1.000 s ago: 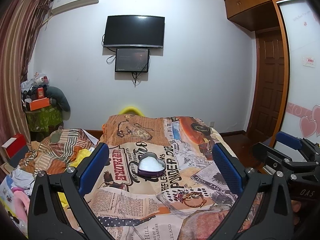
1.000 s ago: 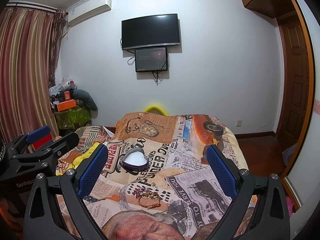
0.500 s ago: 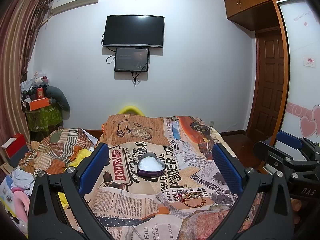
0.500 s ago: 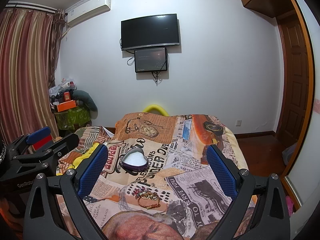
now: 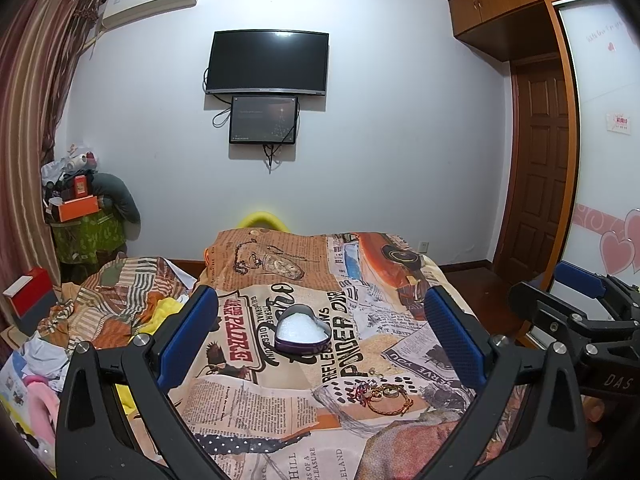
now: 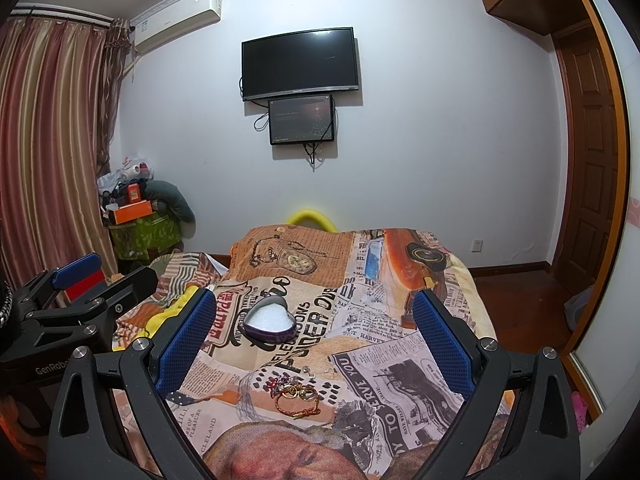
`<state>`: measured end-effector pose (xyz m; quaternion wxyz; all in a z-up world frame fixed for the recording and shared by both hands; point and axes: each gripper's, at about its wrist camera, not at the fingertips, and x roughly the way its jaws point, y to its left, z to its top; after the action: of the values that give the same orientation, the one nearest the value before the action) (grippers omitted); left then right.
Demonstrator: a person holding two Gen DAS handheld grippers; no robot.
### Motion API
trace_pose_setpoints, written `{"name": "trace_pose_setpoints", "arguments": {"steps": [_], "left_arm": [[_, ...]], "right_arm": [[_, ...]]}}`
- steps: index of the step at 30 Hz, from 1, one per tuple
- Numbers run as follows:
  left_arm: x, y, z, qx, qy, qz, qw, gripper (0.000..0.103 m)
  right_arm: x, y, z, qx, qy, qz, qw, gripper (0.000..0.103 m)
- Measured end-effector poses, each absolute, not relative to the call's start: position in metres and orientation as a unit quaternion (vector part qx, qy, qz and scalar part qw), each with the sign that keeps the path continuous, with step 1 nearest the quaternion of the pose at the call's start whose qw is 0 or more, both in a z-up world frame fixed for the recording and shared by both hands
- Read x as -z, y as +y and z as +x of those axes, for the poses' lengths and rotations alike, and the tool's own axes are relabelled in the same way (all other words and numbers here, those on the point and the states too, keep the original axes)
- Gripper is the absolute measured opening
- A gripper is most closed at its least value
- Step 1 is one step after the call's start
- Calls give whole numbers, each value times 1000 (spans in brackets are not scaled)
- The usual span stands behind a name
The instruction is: Organize jewelry
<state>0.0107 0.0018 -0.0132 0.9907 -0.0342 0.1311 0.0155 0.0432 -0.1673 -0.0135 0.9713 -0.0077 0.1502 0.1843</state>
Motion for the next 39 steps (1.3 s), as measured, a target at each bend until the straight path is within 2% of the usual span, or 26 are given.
{"name": "trace_pose_setpoints", "arguments": {"steps": [17, 32, 35, 39], "left_arm": [[26, 5, 35, -5, 165, -40, 985, 103], [94, 19, 106, -6, 289, -32, 957, 102], [113, 21, 118, 1, 324, -34, 945, 97], [136, 22, 132, 14, 370, -42, 928, 87]], "right_arm": [[25, -169, 59, -182, 175, 0, 968, 98], [89, -188, 126, -146, 301, 10, 942, 98], [103, -191, 134, -155, 333, 20, 930, 96], [113, -188, 143, -168, 359, 19, 918, 86]]}}
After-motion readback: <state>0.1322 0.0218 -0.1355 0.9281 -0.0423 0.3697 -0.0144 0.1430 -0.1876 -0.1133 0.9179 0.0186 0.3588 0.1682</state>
